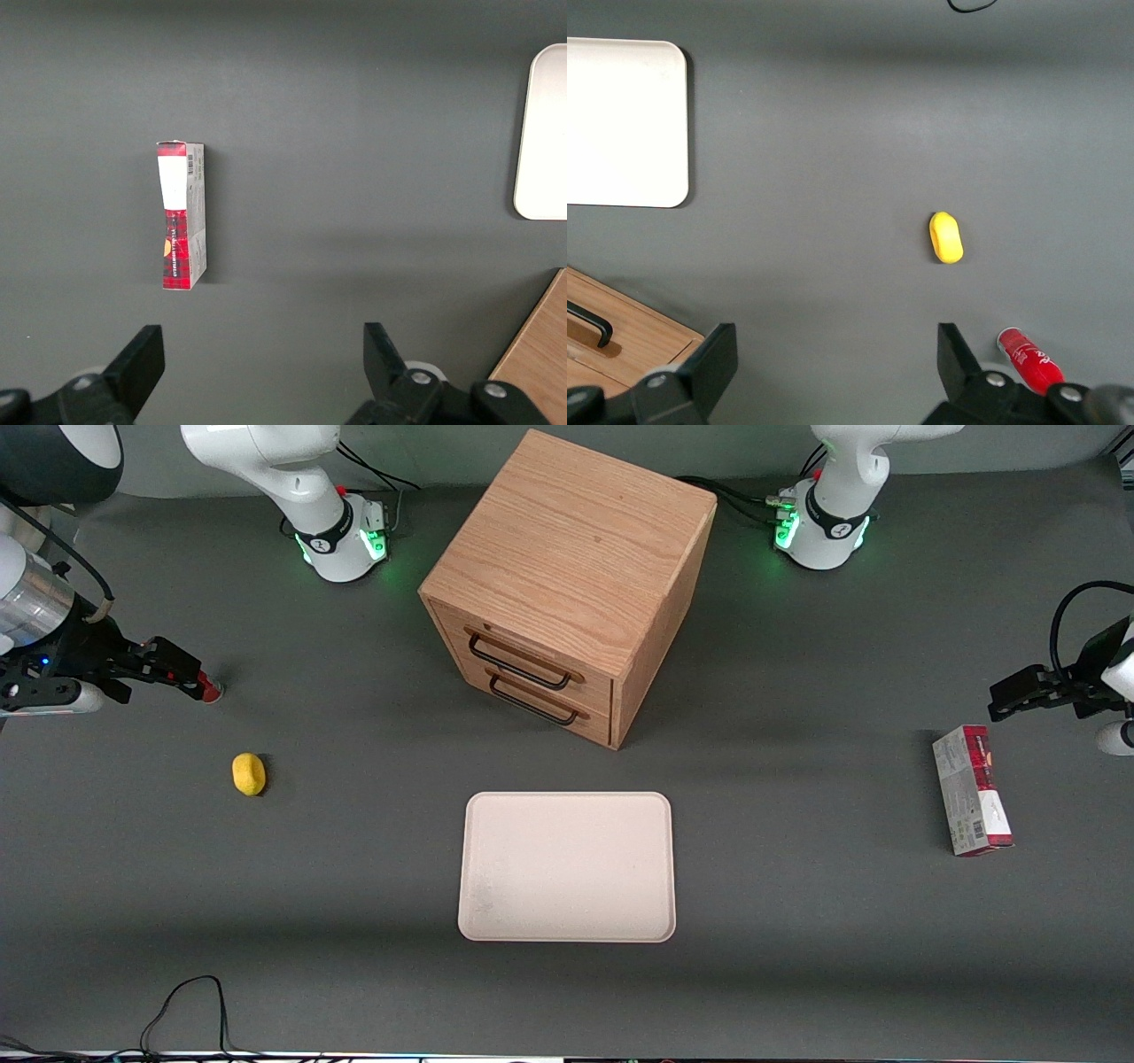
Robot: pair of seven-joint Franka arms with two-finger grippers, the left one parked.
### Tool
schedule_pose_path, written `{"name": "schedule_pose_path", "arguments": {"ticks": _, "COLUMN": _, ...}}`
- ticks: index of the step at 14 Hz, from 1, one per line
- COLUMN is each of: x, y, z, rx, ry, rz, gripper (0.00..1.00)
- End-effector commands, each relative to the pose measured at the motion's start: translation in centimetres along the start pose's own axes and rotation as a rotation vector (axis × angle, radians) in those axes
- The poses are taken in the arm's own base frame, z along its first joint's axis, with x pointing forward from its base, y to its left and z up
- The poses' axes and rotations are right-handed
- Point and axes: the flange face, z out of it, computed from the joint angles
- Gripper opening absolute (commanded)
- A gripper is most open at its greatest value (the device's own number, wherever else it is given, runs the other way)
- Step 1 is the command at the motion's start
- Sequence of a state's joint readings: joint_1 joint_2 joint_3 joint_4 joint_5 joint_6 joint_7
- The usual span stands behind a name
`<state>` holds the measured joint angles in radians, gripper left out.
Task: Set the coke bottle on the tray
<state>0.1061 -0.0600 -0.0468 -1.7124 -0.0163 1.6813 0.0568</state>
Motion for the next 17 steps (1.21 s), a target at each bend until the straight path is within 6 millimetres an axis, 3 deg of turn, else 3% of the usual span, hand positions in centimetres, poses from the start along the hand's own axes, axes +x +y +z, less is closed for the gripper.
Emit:
{"name": "schedule_pose_path", "arguments": {"ticks": 1, "x": -0.6, "y": 0.3, "z": -0.4, "rx": 0.013, "ry": -0.03, "rz": 0.031, "gripper": 1.0}}
{"name": "schedule_pose_path", "arguments": {"ticks": 4, "x": -1.4, "y": 1.4, "z": 1.3, "rx": -0.009, "ry": -0.104, "rz": 0.034, "gripper": 1.0}}
{"name": "schedule_pose_path", "arguments": {"ticks": 6, "x": -2.5, "y": 4.6, "z": 3.8, "rx": -0.073, "ry": -0.163, "rz": 0.05, "gripper": 1.0}}
{"name": "schedule_pose_path", "arguments": {"ticks": 8, "x": -4.5, "y": 10.3, "z": 6.0, "rx": -0.041, "ry": -0.165, "rz": -0.004, "gripper": 1.0}}
{"name": "schedule_pose_path", "arguments": {"ticks": 9, "x": -6.0, "y": 13.2, "z": 7.0, "rx": -0.019, "ry": -0.146, "rz": -0.009, "gripper": 1.0}}
{"name": "schedule_pose_path", "arguments": {"ticks": 11, "x": -8.7, "y": 16.9, "z": 10.0, "rx": 0.004, "ry": -0.103, "rz": -0.026, "gripper": 1.0}}
{"name": "schedule_pose_path", "arguments": {"ticks": 14, "x": -13.8, "y": 20.7, "z": 15.5, "rx": -0.006, "ry": -0.045, "rz": -0.041, "gripper": 1.0}}
{"name": "schedule_pose_path", "arguments": {"ticks": 17, "x": -17.4, "y": 24.1, "z": 20.1, "rx": 0.011, "ry": -0.013, "rz": -0.063, "gripper": 1.0}}
